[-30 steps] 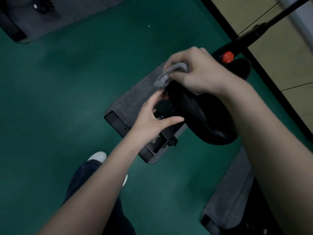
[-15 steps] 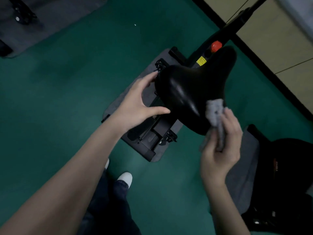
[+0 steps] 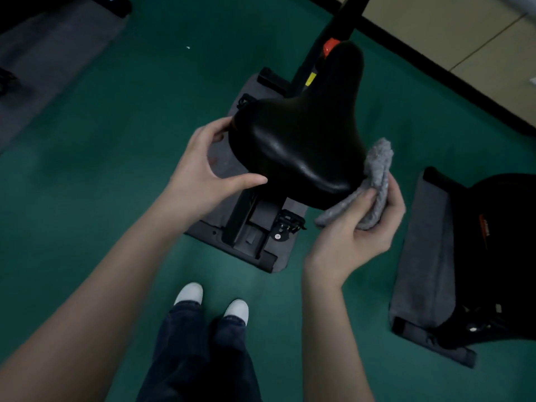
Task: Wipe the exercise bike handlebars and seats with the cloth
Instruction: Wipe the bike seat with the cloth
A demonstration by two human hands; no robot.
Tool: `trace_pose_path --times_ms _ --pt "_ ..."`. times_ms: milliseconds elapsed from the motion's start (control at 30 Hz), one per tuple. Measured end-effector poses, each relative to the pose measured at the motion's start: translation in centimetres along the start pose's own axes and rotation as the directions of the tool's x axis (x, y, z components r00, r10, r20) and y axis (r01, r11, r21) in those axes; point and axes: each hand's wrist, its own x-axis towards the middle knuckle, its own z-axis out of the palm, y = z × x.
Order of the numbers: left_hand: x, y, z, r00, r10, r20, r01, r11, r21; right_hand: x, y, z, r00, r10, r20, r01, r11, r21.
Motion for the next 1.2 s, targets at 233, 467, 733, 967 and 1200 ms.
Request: trace_pose_path --times_ms 233,467,733,967,1200 --pt "0.7 0.1 -0.3 0.999 0.007 0.034 -0.008 1.000 0.007 7.8 3.0 -0.9 0.820 0.511 0.259 -0.571 0.765 0.297" --pt "0.7 0.2 -0.9 0.996 0.006 0.084 -0.012 0.998 0.067 6.2 3.6 -2.0 0.684 0.609 0.401 -0.729 0.547 0.413" --pt "0.5 1.8 -2.3 0.988 -0.030 0.151 -0.007 0.972 0.235 4.4 0.6 -4.1 0.823 0.541 0.174 -0.556 0.829 0.053" --pt "0.9 3.1 -2.5 0.982 -0.096 0.164 0.052 0.966 0.253 2.9 -2.7 -0.5 0.968 -0.044 0.248 0.097 0.973 -0.208" --pt "1.0 2.4 -2.3 0.986 -0.063 0.155 0.024 0.970 0.242 -0.9 -1.9 0.5 0.790 -0.422 0.445 0.523 0.842 -0.130"
